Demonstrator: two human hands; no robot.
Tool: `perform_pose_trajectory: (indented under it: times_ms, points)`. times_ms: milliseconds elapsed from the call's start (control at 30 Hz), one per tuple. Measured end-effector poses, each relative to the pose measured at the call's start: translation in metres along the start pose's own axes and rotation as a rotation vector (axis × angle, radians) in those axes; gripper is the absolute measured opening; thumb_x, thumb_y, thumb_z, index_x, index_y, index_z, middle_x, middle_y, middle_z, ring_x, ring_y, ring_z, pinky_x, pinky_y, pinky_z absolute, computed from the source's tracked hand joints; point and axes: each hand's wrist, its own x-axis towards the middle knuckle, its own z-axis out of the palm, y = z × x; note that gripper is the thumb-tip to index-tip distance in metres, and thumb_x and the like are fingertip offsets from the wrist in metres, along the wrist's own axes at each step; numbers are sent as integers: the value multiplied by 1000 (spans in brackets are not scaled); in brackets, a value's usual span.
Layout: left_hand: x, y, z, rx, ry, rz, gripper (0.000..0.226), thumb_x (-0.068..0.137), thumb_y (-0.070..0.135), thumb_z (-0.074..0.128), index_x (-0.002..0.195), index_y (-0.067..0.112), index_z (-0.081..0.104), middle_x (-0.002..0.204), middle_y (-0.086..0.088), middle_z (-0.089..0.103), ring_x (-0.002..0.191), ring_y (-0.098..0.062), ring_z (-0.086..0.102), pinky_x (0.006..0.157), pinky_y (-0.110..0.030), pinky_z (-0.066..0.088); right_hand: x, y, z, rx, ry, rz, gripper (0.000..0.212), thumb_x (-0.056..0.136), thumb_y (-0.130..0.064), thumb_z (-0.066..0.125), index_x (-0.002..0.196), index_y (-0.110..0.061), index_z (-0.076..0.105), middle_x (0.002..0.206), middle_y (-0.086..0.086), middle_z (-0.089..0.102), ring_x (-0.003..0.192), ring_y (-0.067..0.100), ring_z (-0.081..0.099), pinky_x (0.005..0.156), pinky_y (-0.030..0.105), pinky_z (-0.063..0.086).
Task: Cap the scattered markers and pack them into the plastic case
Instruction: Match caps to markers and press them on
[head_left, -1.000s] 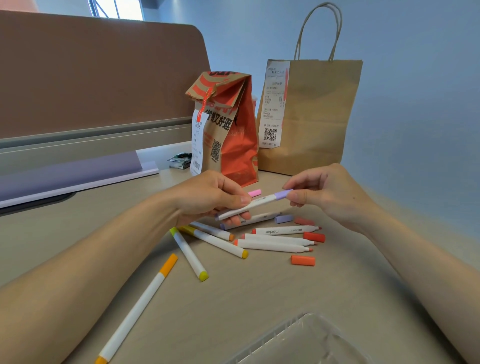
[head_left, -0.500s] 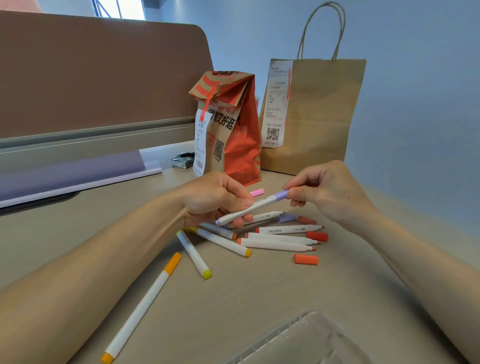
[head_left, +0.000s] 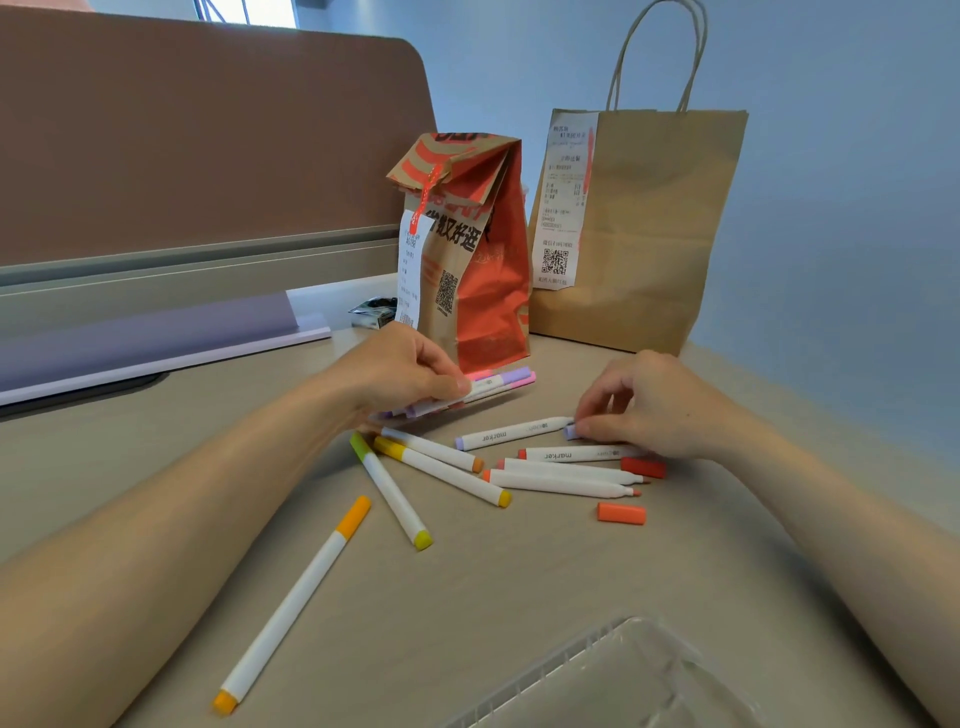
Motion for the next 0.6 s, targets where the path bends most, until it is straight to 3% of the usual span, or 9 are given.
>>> perform_pose_trajectory:
  times_ms: [100, 200, 300, 400, 500, 600]
  points:
    - [1, 0, 3, 5, -24, 3, 5, 80, 26, 81, 76, 22, 80, 77, -10, 74, 63, -15, 57, 49, -20, 46, 1, 1, 1, -53, -10, 19, 16, 76, -45, 80, 81, -29, 79, 80, -14, 68, 76, 0, 59, 61, 13, 46]
    - [3, -1, 6, 45, -42, 15, 5, 79, 23, 81, 75, 25, 79, 72, 8, 74, 69, -6, 63, 56, -15, 49, 1, 1, 3, -74, -34, 21, 19, 78, -46, 78, 85, -29, 79, 78, -17, 66, 74, -3, 57, 60, 9, 42]
    - [5, -3, 8, 104, -21, 58, 7, 78, 21, 82, 75, 26, 78, 68, 14, 73, 67, 2, 65, 61, -14, 46, 1, 0, 5, -89, -40, 8, 19, 79, -45, 77, 85, -27, 78, 79, -16, 66, 74, 0, 57, 60, 11, 41]
    - [6, -4, 8, 144, 43, 100, 6, 80, 24, 81, 75, 26, 78, 69, 12, 73, 66, 0, 65, 56, -10, 44, 0, -1, 3, -102, -39, 5, 17, 81, -43, 76, 86, -26, 77, 82, -13, 67, 76, 6, 58, 63, 17, 44]
    - [6, 0, 5, 152, 94, 165, 10, 81, 26, 80, 72, 30, 76, 68, 17, 70, 69, 1, 63, 58, -12, 43, 0, 1, -3, -20, 4, 22, 14, 84, -41, 73, 82, -27, 76, 70, -14, 68, 64, 6, 58, 57, 16, 43]
    - [4, 5, 7, 190, 11, 217, 6, 82, 33, 78, 77, 29, 78, 73, 17, 71, 73, 2, 63, 64, -16, 47, -2, 4, -8, 108, 39, 49, 14, 86, -38, 72, 83, -25, 75, 69, -7, 71, 59, 9, 60, 57, 20, 45]
